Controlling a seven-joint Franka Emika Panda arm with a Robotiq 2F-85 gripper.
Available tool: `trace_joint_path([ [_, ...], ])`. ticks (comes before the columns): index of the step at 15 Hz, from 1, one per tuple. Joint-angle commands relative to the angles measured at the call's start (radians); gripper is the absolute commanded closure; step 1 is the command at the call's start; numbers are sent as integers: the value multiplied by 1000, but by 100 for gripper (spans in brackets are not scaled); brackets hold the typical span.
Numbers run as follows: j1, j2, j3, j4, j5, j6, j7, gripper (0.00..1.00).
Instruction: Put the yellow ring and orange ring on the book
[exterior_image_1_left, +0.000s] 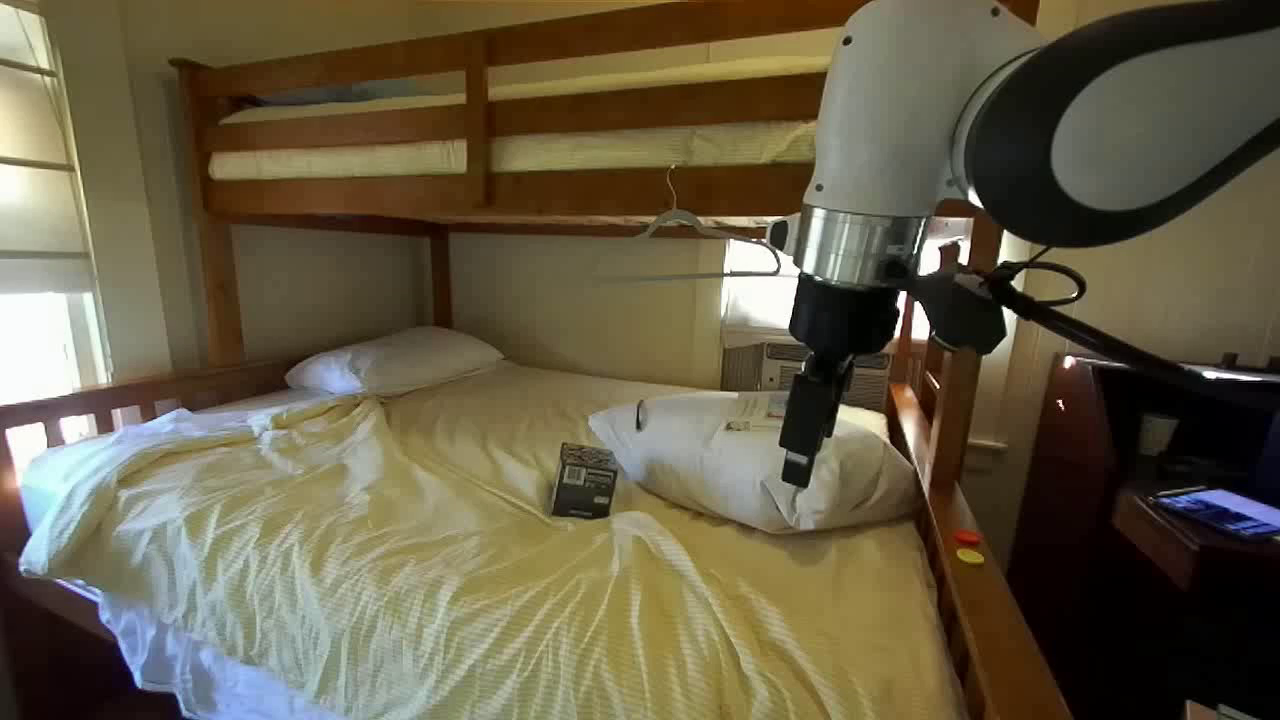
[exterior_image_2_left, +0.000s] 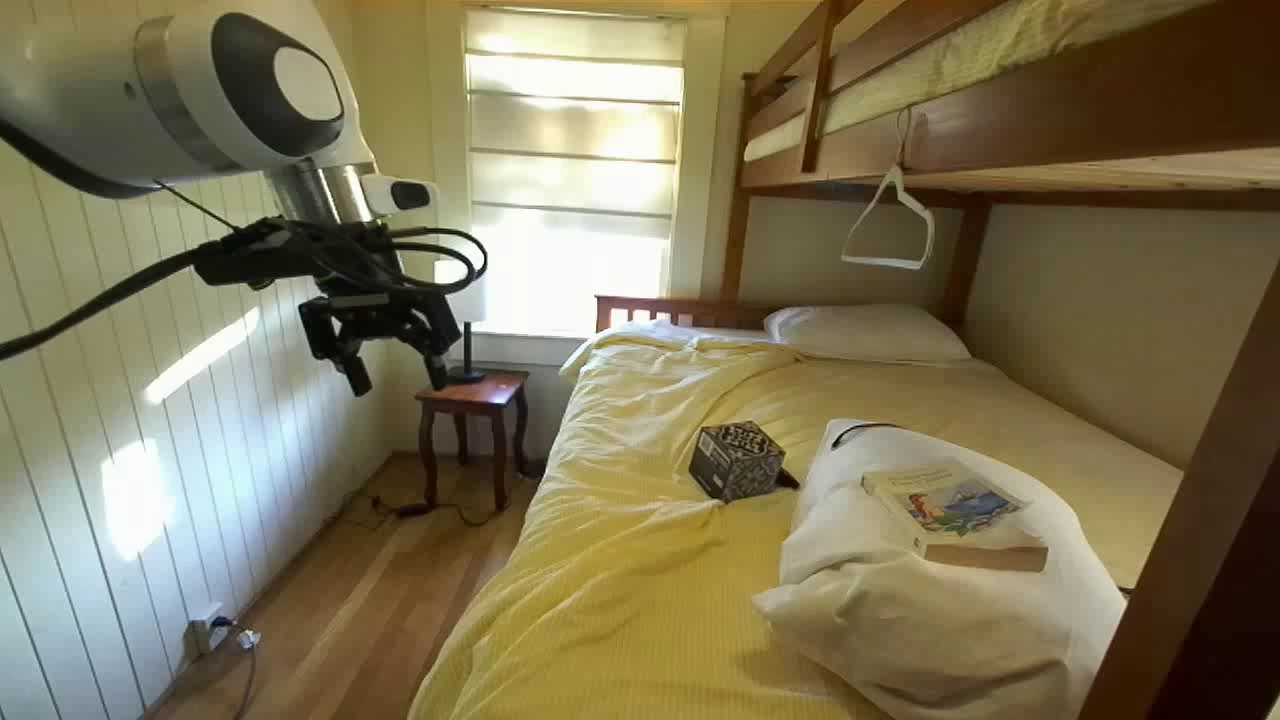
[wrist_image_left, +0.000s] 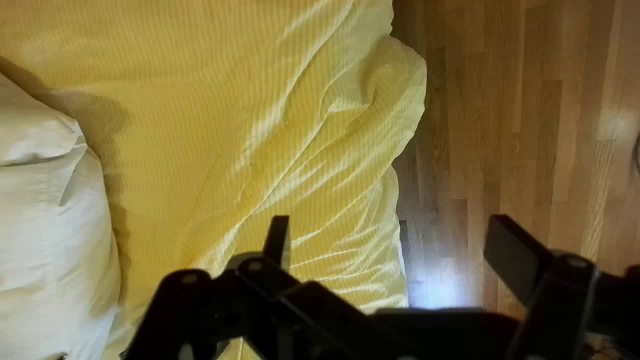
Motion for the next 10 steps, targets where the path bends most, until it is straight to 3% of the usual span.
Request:
trace_joint_path([
  [1, 28, 5, -25, 2, -15, -4, 12, 0],
  [5, 21, 2, -26, 1, -17, -5, 30, 0],
  [10, -32, -80, -137, -68, 34, 10, 133, 0],
])
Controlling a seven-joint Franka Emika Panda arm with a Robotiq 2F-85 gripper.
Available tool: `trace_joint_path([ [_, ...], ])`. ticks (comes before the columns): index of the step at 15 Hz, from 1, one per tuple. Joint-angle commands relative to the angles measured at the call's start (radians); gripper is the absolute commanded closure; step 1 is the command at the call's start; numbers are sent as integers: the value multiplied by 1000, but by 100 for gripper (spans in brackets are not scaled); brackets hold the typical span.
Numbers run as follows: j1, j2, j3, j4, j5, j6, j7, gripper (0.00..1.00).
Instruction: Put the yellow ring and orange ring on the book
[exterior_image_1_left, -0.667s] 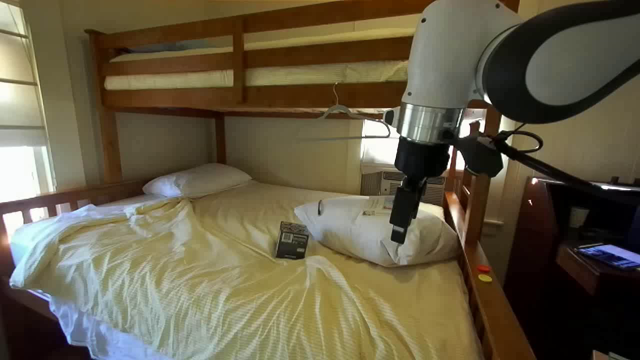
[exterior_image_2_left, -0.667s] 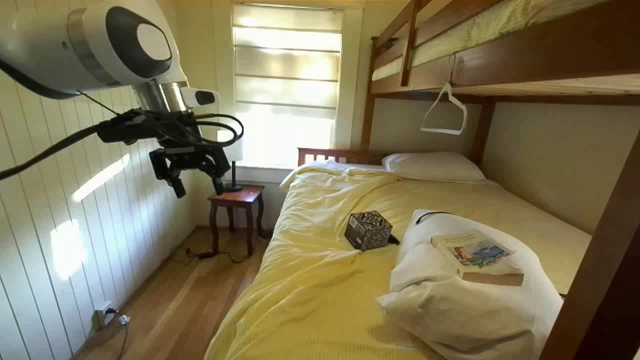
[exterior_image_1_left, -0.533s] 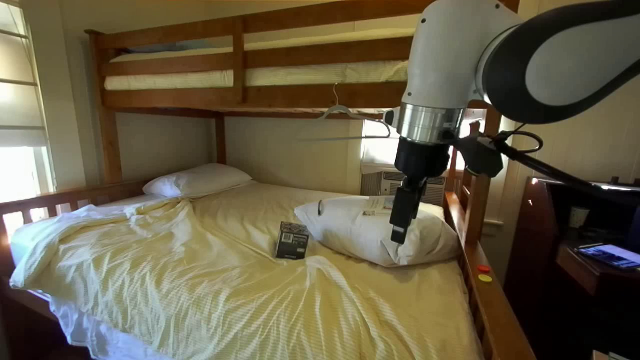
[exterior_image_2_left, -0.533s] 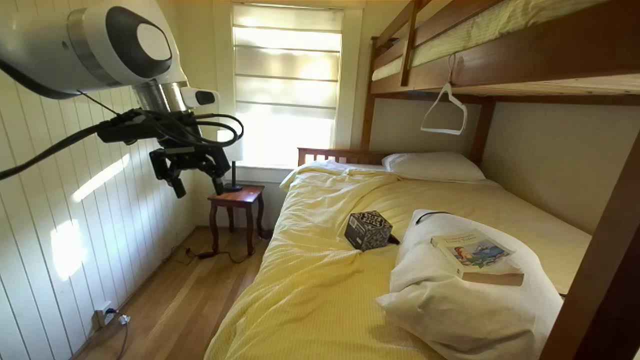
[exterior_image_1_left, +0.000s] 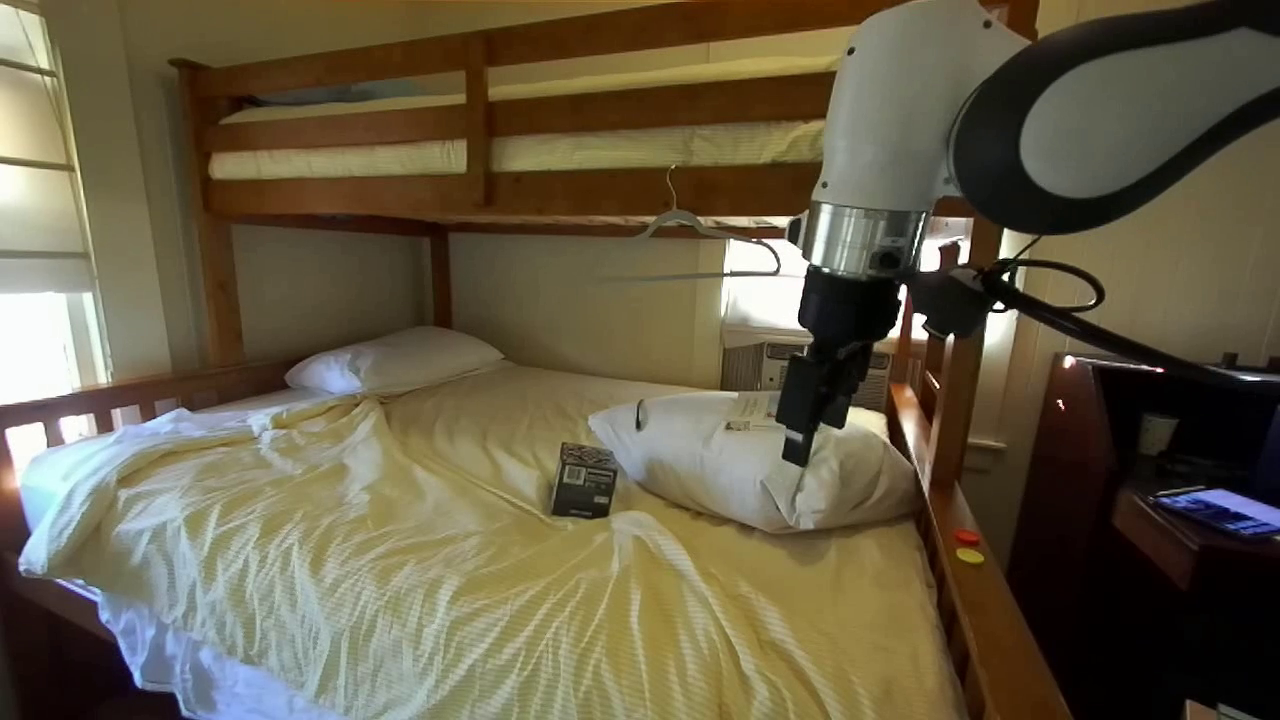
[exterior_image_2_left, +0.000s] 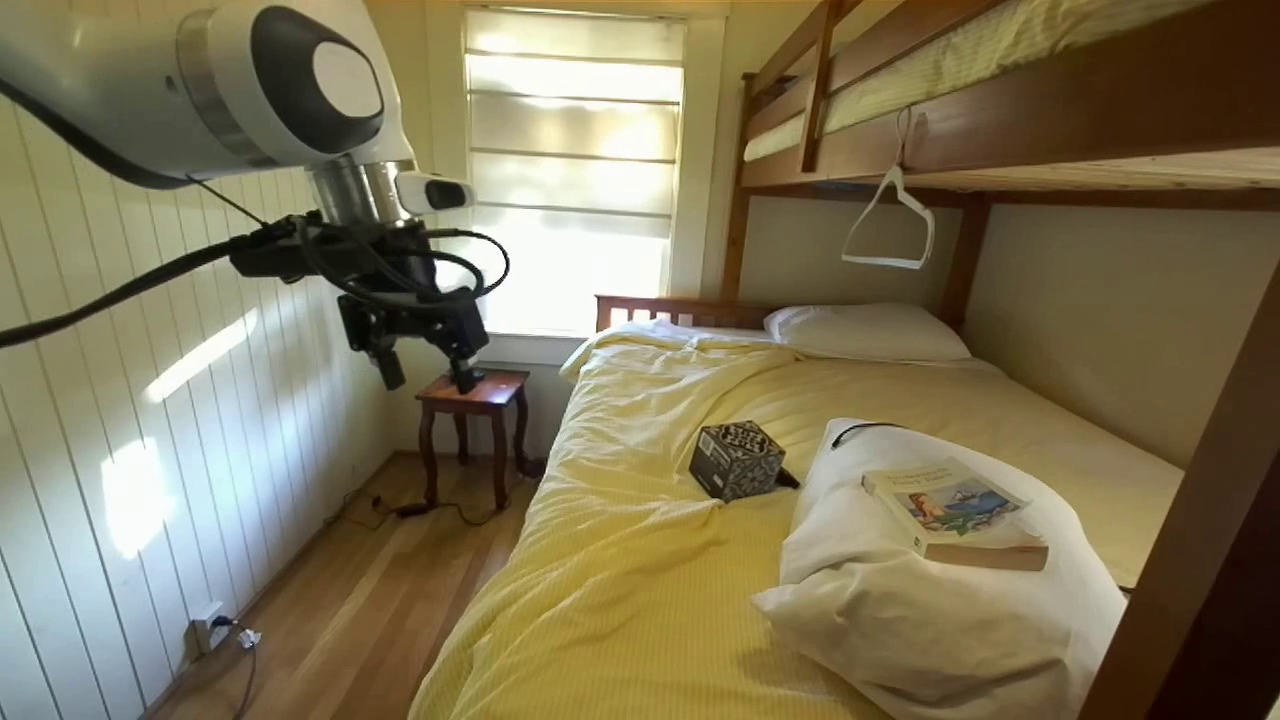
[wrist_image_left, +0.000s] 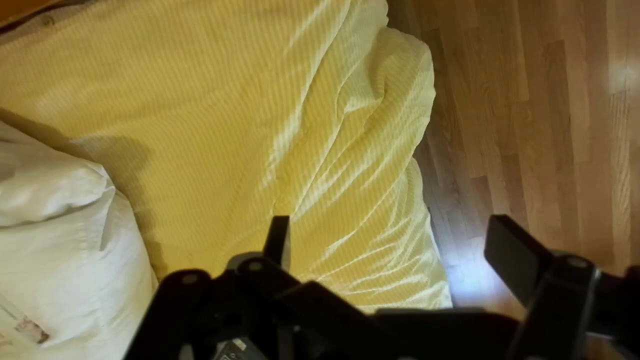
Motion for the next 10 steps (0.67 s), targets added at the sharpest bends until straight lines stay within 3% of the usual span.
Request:
trace_joint_path([
  [1, -38, -86, -79, -72, 34, 6, 61, 0],
  [10, -275, -172, -226, -279, 16, 36, 197, 0],
])
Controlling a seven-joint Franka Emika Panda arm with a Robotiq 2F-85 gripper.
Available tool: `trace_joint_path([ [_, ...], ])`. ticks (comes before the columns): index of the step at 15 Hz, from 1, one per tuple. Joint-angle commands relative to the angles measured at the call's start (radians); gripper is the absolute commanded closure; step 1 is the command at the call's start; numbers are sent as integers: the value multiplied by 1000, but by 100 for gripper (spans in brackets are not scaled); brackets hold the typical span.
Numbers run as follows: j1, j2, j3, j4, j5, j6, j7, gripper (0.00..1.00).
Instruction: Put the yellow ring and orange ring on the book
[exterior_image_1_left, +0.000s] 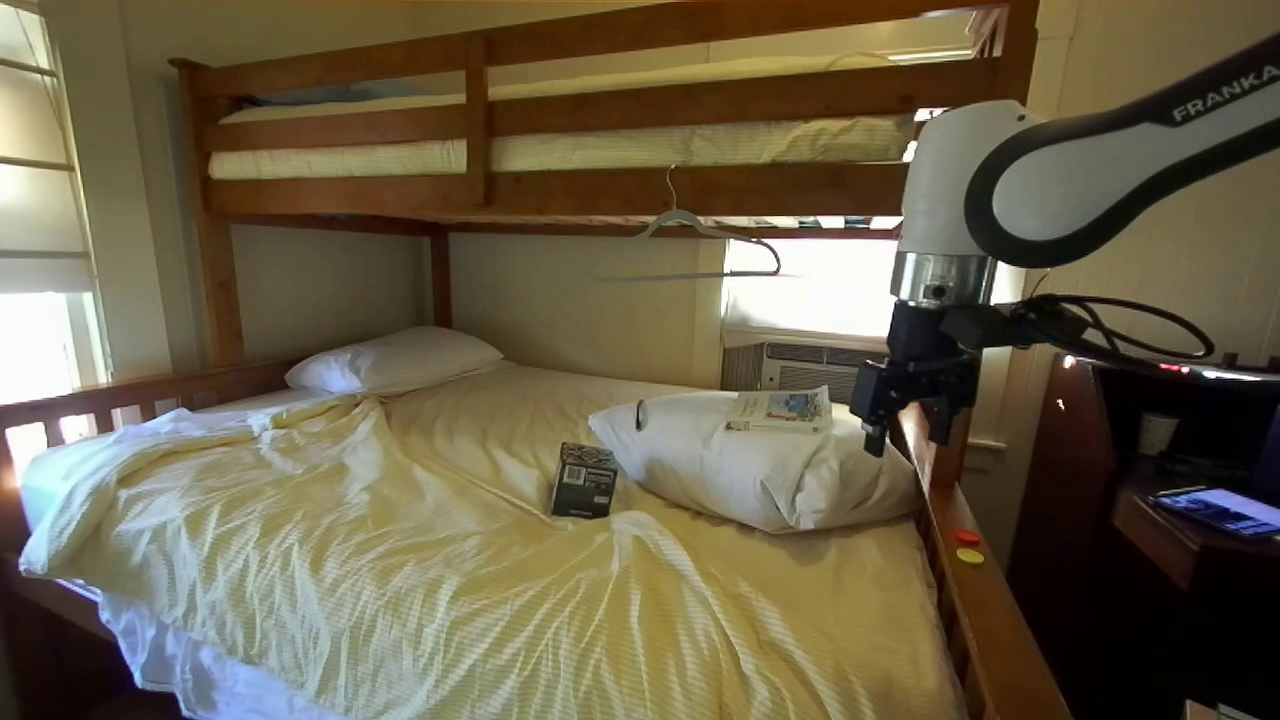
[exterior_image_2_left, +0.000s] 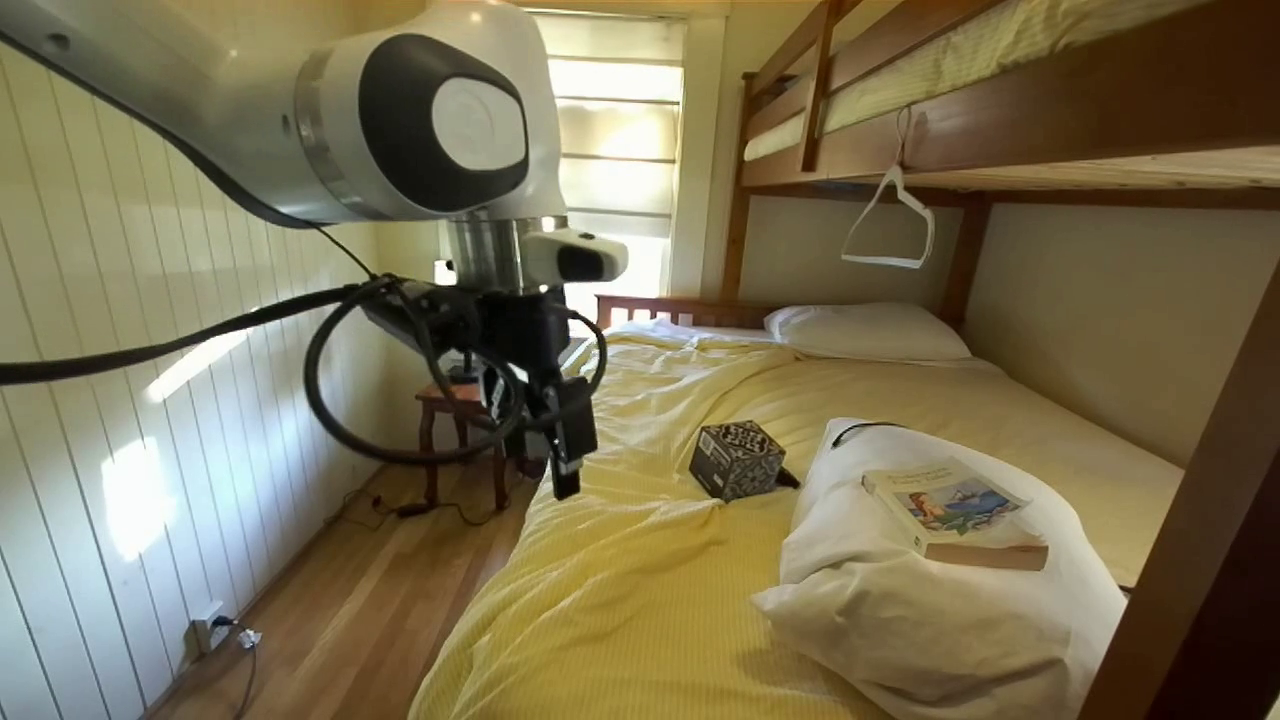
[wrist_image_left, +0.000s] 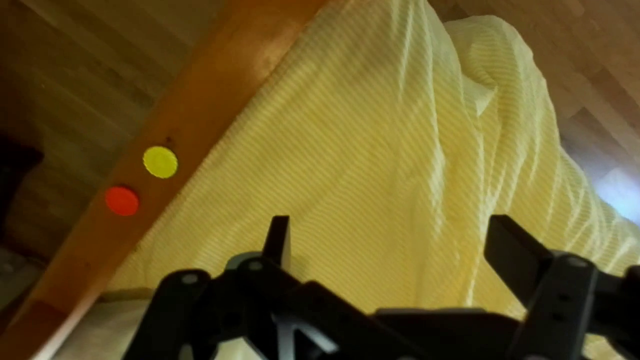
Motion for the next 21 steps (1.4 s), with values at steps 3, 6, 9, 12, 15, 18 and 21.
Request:
trace_joint_path([
  [3, -87, -9, -40, -65, 9, -1, 30, 0],
  [6, -116, -9, -63, -92, 15, -1, 37, 0],
  [9, -157, 60, -75, -49, 23, 17, 107, 0],
  [12, -245, 111, -74, -57, -43, 78, 219, 0],
  [15, -318, 163, -72, -76, -107, 161, 354, 0],
  [18, -368, 197, -75, -89, -179, 242, 512, 0],
  [21, -396, 229, -73, -96, -261, 264, 674, 0],
])
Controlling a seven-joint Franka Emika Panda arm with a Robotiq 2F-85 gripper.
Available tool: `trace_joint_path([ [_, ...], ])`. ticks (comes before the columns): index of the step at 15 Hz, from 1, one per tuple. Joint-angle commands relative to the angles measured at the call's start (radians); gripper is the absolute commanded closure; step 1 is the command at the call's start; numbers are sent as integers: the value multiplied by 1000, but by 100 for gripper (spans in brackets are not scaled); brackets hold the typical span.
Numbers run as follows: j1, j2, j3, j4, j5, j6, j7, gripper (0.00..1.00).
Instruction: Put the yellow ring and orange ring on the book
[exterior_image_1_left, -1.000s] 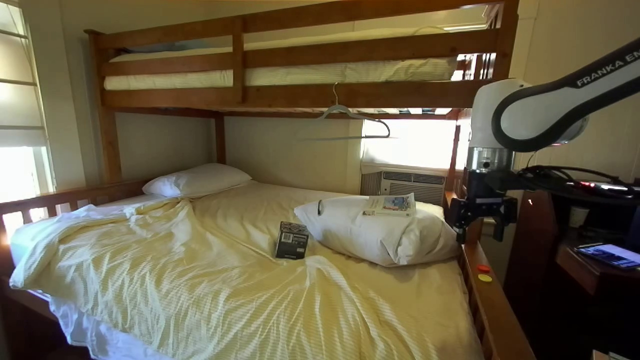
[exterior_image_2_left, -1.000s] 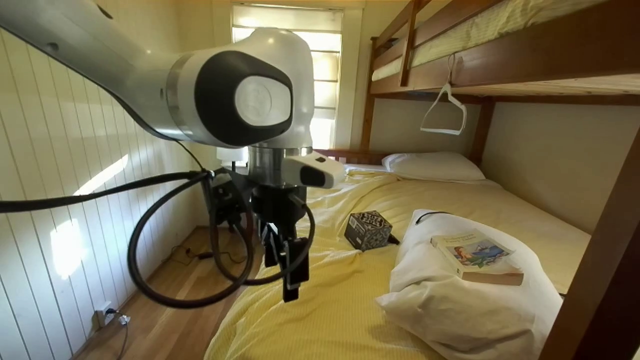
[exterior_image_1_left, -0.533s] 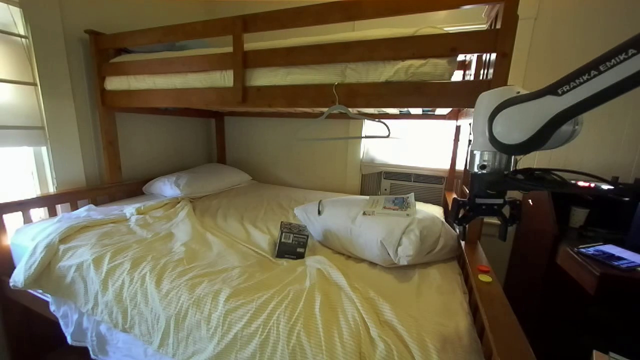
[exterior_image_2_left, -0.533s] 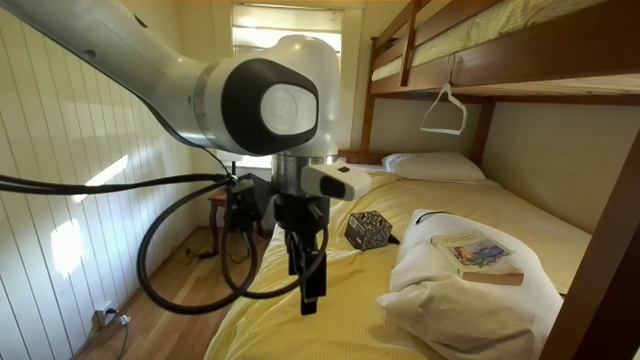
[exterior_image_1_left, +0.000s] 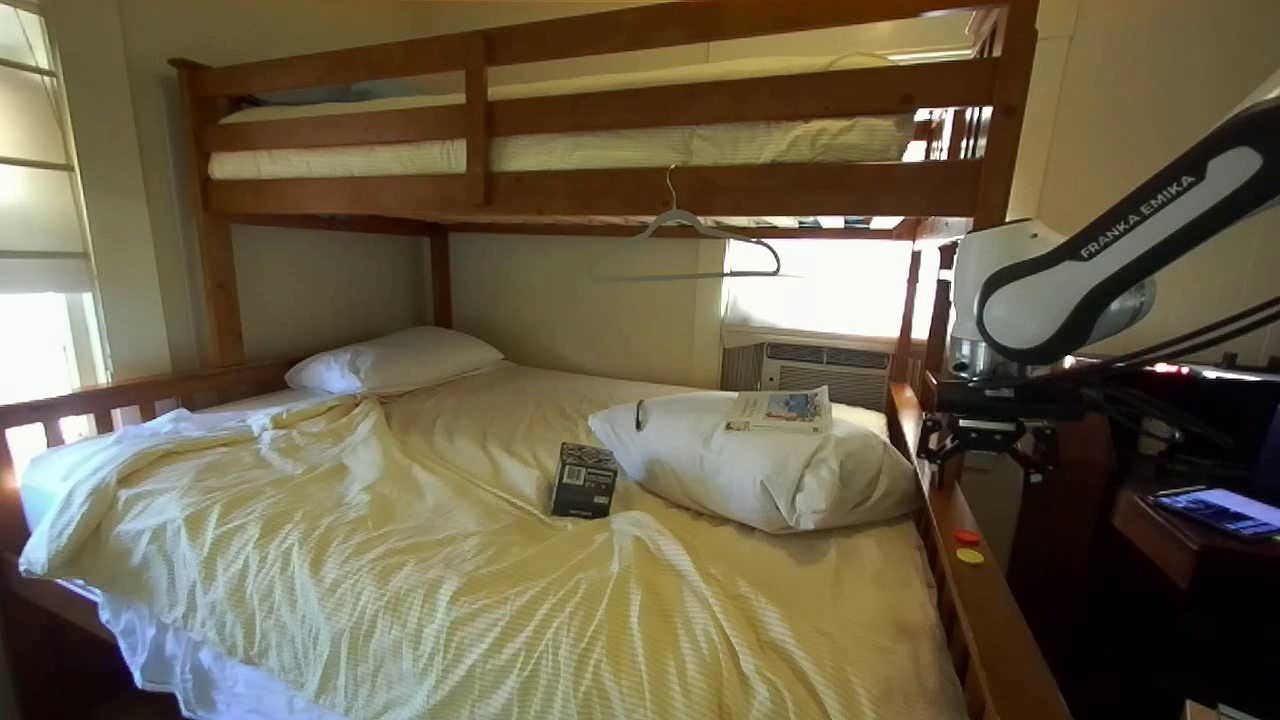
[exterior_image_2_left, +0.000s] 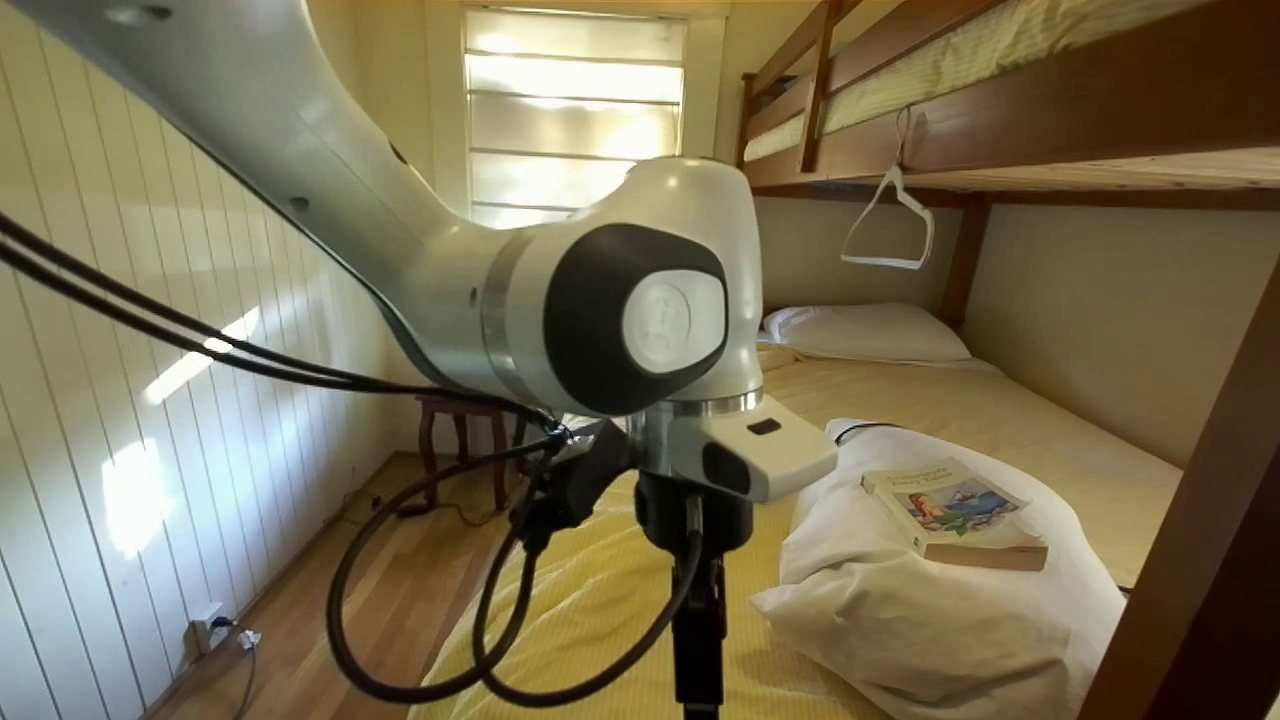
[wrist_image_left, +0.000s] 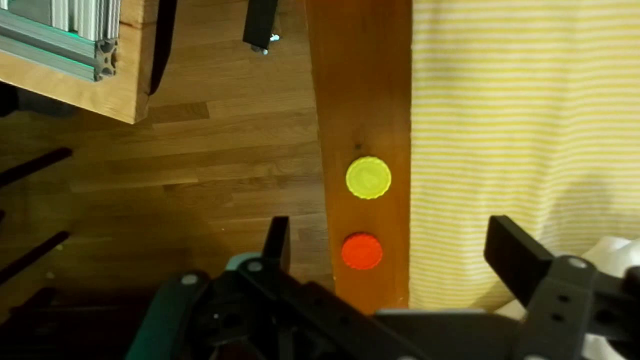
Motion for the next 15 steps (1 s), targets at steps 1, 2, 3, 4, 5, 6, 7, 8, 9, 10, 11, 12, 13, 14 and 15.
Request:
trace_joint_path([
  [1, -13, 20, -18, -19, -61, 5, 145, 0],
  [2, 17, 17, -33, 0, -48, -5, 96, 0],
  [3, 17, 24, -38, -1, -49, -5, 112, 0],
  [4, 17, 28, -42, -1, -50, -4, 119, 0],
  [5, 17, 29, -43, -1, -50, -4, 123, 0],
  [6, 7, 46, -34, 3, -73, 10, 158, 0],
  [7, 15, 57, -42, 2, -64, 30, 150, 0],
  [8, 15, 72, -43, 3, -62, 51, 164, 0],
  [9, 18, 85, -46, 3, -57, 69, 169, 0],
  [10, 21, 101, -49, 6, -52, 80, 174, 0],
  [11, 23, 112, -52, 5, -49, 94, 180, 0],
  [12, 23, 129, -55, 7, -52, 109, 192, 0],
  [13, 26, 145, -60, 8, -50, 127, 199, 0],
  [14, 30, 163, -64, 9, -46, 145, 205, 0],
  [15, 35, 174, -68, 6, -43, 163, 214, 0],
])
